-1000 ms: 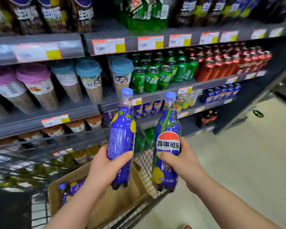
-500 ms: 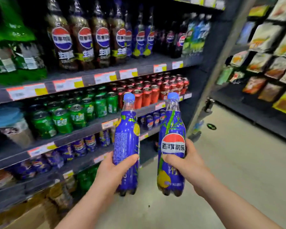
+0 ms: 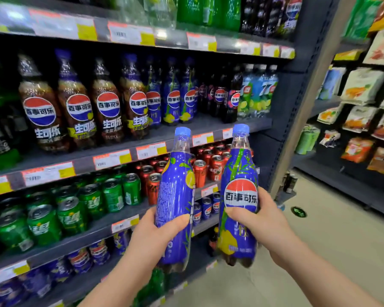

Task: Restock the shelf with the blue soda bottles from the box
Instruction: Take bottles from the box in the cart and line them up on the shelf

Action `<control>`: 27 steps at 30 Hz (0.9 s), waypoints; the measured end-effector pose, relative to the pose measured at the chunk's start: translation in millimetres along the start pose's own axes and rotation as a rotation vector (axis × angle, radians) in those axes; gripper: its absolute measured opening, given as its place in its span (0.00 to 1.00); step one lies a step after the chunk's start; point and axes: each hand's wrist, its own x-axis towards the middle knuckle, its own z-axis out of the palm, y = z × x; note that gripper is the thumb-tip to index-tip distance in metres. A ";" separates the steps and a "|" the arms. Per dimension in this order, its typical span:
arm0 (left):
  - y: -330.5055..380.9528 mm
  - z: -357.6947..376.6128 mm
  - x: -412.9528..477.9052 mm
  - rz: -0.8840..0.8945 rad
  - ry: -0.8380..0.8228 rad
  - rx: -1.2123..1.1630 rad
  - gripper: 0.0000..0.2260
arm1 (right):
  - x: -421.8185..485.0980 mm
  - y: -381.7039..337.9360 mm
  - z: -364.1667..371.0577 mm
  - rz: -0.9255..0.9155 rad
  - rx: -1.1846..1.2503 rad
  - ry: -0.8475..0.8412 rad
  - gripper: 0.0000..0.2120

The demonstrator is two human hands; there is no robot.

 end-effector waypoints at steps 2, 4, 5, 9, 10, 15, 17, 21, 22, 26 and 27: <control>7.5 9.7 31.8 0.020 -0.010 -0.009 0.35 | 31.2 -8.4 -2.3 -0.027 -0.020 0.017 0.18; 17.8 19.9 62.1 0.050 -0.017 -0.022 0.33 | 64.1 -19.2 -3.9 -0.060 -0.026 0.020 0.17; 23.2 24.2 76.3 0.062 -0.024 -0.021 0.32 | 80.7 -23.7 -4.6 -0.078 -0.029 0.014 0.17; 43.3 31.6 129.4 0.117 -0.034 -0.006 0.32 | 143.7 -39.0 -1.5 -0.150 -0.027 0.016 0.17; 47.6 32.8 140.9 0.125 -0.026 0.000 0.32 | 159.2 -41.3 -0.1 -0.165 -0.029 0.018 0.17; 60.0 35.8 180.8 0.140 0.050 -0.012 0.30 | 237.8 -55.2 6.6 -0.219 -0.043 0.019 0.17; 64.3 38.2 191.2 0.158 0.087 -0.008 0.30 | 274.8 -62.2 9.6 -0.249 -0.072 0.017 0.22; 68.5 51.4 208.0 0.200 0.196 -0.027 0.31 | 342.4 -74.2 15.3 -0.276 -0.023 -0.042 0.28; 69.3 56.7 210.7 0.210 0.229 -0.036 0.31 | 357.4 -76.6 16.5 -0.274 0.011 -0.077 0.27; 75.6 78.1 220.0 0.240 0.342 -0.065 0.30 | 410.4 -86.0 22.1 -0.293 0.061 -0.154 0.26; 77.5 82.7 222.0 0.241 0.357 -0.070 0.30 | 421.1 -88.5 24.6 -0.315 0.070 -0.164 0.25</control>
